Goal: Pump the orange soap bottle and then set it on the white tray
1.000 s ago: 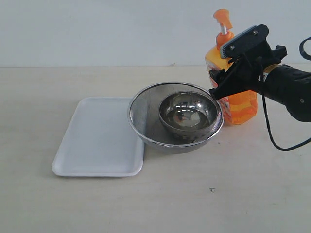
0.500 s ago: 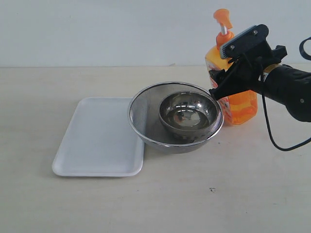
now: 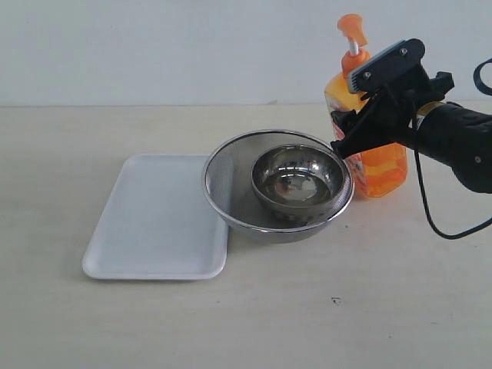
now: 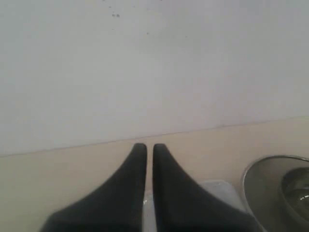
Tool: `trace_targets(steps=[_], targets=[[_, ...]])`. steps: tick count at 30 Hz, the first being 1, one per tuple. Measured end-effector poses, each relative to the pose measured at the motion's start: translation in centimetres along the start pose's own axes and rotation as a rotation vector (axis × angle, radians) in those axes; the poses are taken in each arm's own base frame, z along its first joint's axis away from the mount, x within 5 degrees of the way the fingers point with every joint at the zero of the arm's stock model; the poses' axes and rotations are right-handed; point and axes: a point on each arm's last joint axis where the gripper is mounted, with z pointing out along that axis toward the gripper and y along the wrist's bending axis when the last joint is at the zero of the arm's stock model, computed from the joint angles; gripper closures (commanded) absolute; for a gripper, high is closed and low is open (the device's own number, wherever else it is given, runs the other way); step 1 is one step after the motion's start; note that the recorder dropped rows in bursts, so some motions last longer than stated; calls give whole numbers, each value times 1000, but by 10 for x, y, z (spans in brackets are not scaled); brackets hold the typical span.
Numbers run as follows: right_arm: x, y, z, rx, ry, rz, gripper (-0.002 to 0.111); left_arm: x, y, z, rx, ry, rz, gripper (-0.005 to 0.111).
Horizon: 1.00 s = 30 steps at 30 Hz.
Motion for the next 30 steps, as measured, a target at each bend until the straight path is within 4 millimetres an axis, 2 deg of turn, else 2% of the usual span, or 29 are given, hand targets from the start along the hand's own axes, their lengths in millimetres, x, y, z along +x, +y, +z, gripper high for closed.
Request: trace_targets(steps=[8,17,26,30], targets=[[0,0,0,0,0,0,108,-18,-26,29,123,-11,102,102],[0,0,0,0,0,0,108,-32,-59,72,228,5,168,102],[0,0,0,0,0,0,108,-48,-102,110,336,-18,232,102],[0,0,0,0,0,0,108,-57,-128,131,387,-39,261,102]])
